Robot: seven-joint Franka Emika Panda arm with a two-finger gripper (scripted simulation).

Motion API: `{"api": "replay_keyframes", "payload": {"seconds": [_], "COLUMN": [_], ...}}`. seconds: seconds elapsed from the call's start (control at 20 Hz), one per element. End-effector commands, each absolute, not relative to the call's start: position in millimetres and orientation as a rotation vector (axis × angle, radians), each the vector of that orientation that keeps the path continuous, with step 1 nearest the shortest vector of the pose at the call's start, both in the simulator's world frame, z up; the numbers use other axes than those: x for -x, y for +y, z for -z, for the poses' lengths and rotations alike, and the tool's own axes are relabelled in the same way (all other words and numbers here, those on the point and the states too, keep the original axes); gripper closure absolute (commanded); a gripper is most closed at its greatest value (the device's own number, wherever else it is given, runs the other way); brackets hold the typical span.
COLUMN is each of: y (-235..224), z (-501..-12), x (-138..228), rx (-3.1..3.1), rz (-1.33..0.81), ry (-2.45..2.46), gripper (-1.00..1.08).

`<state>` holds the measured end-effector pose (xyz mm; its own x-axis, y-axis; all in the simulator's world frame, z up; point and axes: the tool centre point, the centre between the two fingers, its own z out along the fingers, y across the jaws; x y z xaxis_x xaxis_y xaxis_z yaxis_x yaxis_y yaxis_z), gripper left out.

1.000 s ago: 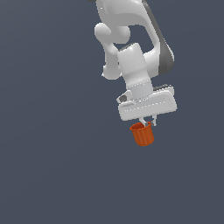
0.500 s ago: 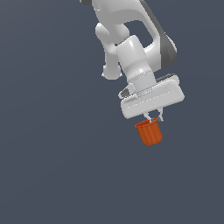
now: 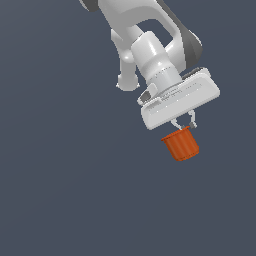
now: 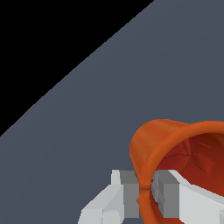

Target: Pick up the object and move it to a goal position.

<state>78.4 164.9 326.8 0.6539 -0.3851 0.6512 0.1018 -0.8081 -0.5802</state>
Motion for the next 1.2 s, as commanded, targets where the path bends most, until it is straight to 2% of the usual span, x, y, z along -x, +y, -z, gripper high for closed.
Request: {"api": "replay_keyframes", "payload": {"seconds": [0.0,0.65,1.15], "y": [168,181,185], "z": [-344,-420,-443], "x": [-77,-56,-43], "rx": [2.236,1.983,1.891], "rz": [1.128,1.331,1.389], "ry": [0.188,0.019,-0.046], "gripper": [1.08,1.08,1.08]}}
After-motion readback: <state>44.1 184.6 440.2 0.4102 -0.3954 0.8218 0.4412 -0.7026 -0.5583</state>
